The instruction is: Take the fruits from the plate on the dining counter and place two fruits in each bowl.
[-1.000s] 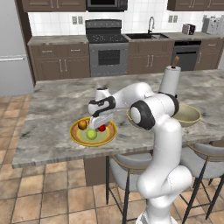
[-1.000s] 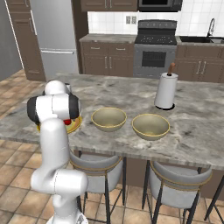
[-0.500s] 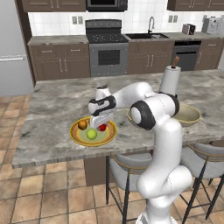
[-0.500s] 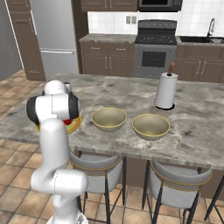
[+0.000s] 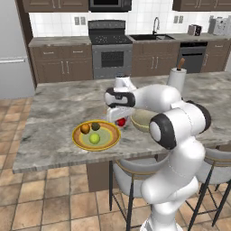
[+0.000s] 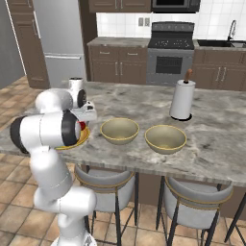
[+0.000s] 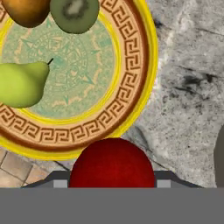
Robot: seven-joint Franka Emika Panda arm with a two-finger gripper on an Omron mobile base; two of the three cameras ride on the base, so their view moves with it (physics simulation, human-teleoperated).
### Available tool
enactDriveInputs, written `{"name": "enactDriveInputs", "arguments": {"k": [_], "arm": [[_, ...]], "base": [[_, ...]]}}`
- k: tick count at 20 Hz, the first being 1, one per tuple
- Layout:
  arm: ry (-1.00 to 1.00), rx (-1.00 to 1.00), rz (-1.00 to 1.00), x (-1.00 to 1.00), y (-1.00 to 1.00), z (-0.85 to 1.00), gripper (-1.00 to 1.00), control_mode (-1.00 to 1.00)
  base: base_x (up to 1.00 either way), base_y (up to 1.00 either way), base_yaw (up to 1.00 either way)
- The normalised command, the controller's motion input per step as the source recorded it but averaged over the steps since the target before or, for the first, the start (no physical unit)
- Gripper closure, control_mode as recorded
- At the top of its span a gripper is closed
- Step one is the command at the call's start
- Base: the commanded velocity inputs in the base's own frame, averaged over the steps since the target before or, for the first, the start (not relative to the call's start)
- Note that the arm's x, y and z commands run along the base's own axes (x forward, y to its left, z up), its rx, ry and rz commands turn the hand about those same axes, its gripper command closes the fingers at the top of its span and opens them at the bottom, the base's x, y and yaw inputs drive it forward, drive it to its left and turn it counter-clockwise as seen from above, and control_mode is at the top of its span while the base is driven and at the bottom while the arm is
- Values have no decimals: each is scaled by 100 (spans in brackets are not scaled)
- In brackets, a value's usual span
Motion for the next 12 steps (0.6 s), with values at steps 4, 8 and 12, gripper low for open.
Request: {"name": "enactDriveInputs", "arguments": {"k": [4, 8, 12], "arm": [[-11, 0, -18, -63, -100, 100, 100, -100], [-12, -8, -26, -34, -100, 74, 100, -100], [-10, -11, -28, -14, -100, 57, 100, -100]], "base": [[0, 0, 0], [0, 0, 0], [0, 0, 0]]}}
